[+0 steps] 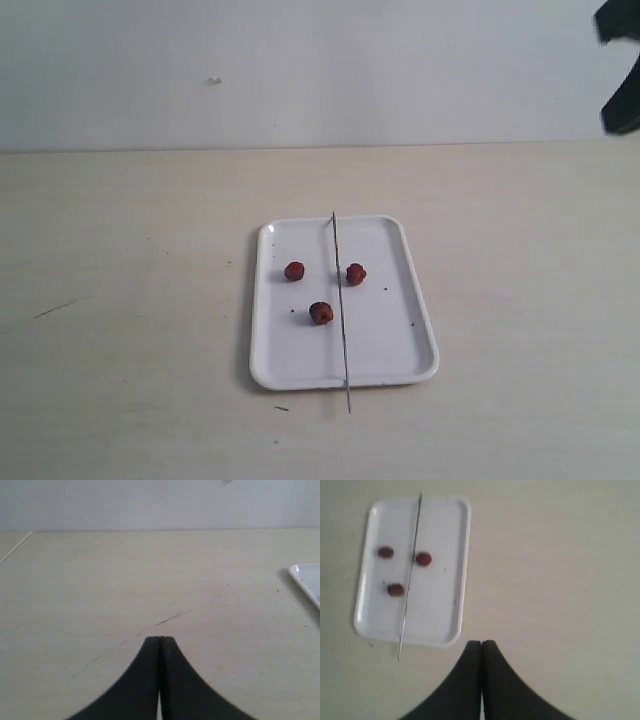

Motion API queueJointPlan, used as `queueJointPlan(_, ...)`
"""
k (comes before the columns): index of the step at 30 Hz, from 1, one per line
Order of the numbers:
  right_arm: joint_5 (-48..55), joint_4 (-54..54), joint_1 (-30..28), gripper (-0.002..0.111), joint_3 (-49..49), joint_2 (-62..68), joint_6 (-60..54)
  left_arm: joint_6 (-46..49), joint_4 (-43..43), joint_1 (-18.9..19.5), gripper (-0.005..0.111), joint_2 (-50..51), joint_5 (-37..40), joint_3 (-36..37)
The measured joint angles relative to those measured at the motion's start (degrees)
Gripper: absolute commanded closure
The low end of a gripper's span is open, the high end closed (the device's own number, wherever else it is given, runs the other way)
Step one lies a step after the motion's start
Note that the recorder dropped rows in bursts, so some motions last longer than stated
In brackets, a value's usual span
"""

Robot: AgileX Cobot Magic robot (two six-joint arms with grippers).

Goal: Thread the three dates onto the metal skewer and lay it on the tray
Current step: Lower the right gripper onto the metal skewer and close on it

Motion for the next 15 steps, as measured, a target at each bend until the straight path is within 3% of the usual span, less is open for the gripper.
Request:
queueJointPlan(3,0.7,-1.8,5.4,0.108,3.3,4.0,0.8,0.0,0.0,0.0,0.106,0.0,0.0,0.0)
queueJointPlan(15,-15.9,-7.3,29.6,0.108,7.2,14.8,21.6,0.0,0.0,0.0,0.106,0.0,0.0,0.0)
